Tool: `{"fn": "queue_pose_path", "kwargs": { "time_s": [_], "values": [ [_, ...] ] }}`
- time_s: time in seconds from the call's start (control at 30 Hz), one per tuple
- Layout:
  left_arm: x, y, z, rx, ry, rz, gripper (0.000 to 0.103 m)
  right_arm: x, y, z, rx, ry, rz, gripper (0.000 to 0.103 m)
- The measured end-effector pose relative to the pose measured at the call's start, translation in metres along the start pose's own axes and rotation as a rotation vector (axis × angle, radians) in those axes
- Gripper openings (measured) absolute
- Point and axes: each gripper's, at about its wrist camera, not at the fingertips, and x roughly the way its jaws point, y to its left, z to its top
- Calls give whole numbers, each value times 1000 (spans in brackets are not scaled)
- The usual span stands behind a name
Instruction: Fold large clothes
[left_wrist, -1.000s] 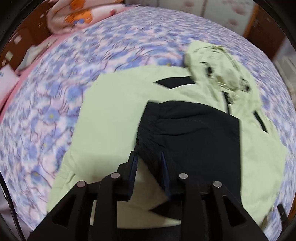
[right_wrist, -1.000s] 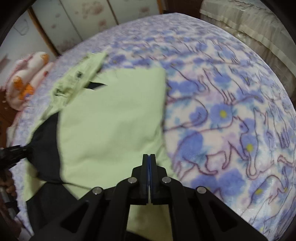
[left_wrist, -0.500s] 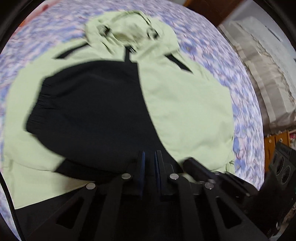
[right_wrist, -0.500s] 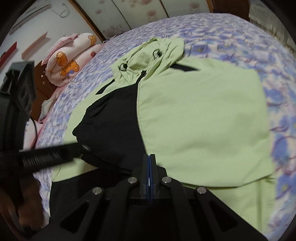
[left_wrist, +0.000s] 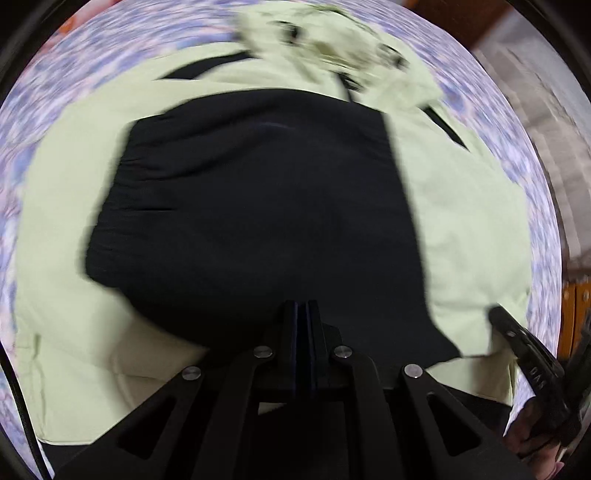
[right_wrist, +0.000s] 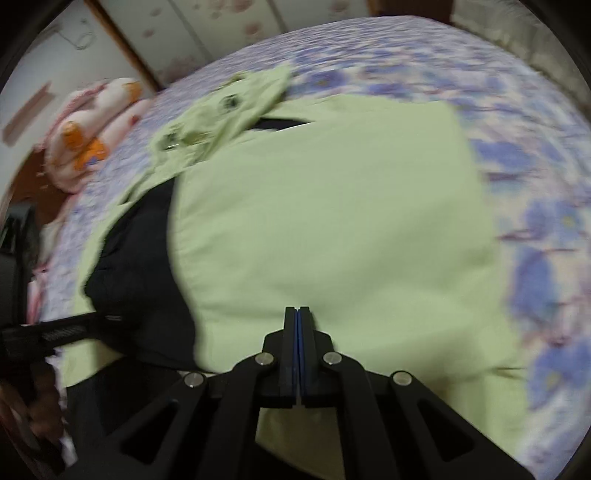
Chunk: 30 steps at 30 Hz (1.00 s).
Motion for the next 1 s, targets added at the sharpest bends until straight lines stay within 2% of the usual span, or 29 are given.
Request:
{"fn": "queue_pose_path", "kwargs": {
  "time_s": [0.07,0.13,0.17,0.23,0.3,0.33,0.4,0.47,0.53,0.6,0.67,0.73,0.83,0.93,1.0],
  "values": [
    [-6,20,2,-43,-13,16,3,-7,-25,-2,36,-7,-64,0],
    [-13,39,5,-64,-45,148,3,-15,-52,-3,98,-21,-94,0],
    [-15,46,6,-74,-53,159,3,-19,-61,-3,118,-27,-89,0],
    [-15,63,8,-147,-43,76,3,-25,-69,0,127,-39,-131,0],
    [-15,63,10,-172,-33,70,3,-32,-68,6,116,-49,-156,0],
    [-17,56,12,-151,-33,95,3,-36,-65,11,118,-67,-147,0],
    [-25,41,16,-120,-47,117,4,-51,-55,20,123,-122,-74,0],
    [-35,20,23,-104,-70,67,4,-58,-40,32,101,-160,1,0],
    [-42,-5,31,-93,-100,-33,4,-54,-19,45,65,-178,92,0],
    [-36,-35,38,-49,-99,-105,4,-40,-1,56,42,-174,184,0],
    [-27,-61,47,2,-106,-122,4,-17,22,65,5,-152,248,0],
    [-11,-82,58,39,-99,-125,4,6,43,70,-24,-122,279,0],
    [8,-92,72,37,-98,-103,4,41,63,77,-41,-85,297,0],
    [26,-87,84,1,-103,-83,4,67,66,82,-47,-53,252,0],
    [34,-77,93,-19,-115,-76,4,73,61,87,-47,-62,223,0]
  ]
}}
